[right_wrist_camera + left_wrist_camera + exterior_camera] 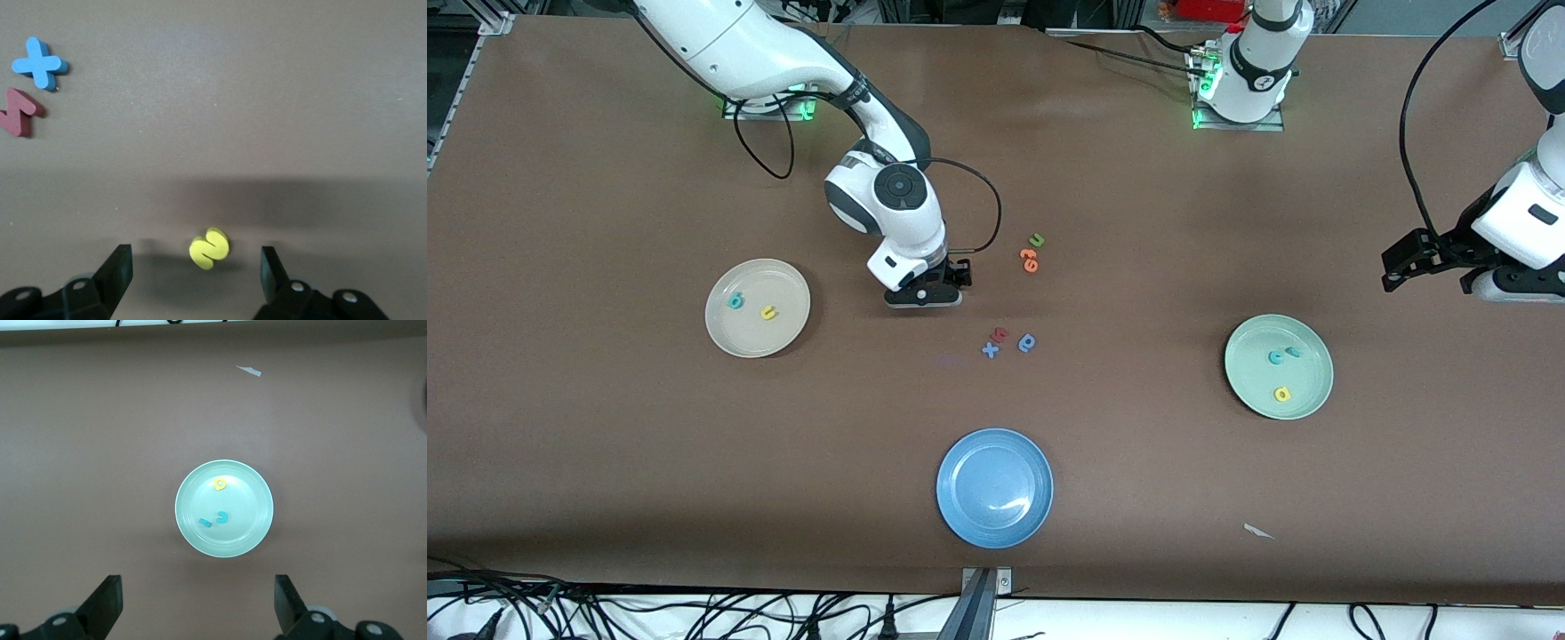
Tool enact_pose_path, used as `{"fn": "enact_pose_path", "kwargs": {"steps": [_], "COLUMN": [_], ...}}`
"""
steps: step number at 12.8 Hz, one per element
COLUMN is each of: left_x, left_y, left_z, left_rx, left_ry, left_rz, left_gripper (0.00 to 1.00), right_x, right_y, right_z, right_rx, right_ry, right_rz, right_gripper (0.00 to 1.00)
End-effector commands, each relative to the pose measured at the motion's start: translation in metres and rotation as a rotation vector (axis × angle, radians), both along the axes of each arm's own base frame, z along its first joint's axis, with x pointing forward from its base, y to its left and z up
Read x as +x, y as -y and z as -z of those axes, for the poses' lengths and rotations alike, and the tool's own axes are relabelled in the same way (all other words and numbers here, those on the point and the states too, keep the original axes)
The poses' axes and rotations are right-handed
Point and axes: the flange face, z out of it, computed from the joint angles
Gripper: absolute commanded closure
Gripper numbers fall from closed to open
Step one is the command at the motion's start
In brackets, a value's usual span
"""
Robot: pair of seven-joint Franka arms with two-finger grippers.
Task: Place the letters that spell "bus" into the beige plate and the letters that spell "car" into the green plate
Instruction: 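Grasp the yellow n with the right gripper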
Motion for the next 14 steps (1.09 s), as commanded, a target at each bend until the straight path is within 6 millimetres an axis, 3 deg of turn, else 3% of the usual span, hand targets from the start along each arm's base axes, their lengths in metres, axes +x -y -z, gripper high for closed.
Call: {"fn": "enact_pose_path", "kwargs": {"steps": [1, 6, 9, 14], "left_x": [-0.0031, -0.0041, -0.0037, -0.0035], "left_y": [0.0028, 0.0026, 0.0035, 0.0044], "left_z": [-0.0052, -0.0043, -0.0034, -0.0018], "left_rx": [-0.018, -0.016, -0.016, -0.016], "left_ry": [-0.012, -0.022, -0.023, -0.026], "left_rz": [0.004, 0.004, 0.005, 0.007], "left_gripper": [0.0, 0.0, 0.0, 0.0], "right_x": [0.0053, 0.005, 0.002, 0.0038], "right_y": [-0.004, -0.0013, 0.0018, 0.004], "right_z": [0.0059, 0.009, 0.0143, 0.0143], "right_rx": [-0.001, -0.008, -0.018, -0.022], "right_ry": [0.019, 0.02, 0.012, 0.015], "right_rz": [0.011, 0.009, 0.006, 0.007], "right_gripper": [0.14, 0.2, 0.46, 0.69]}}
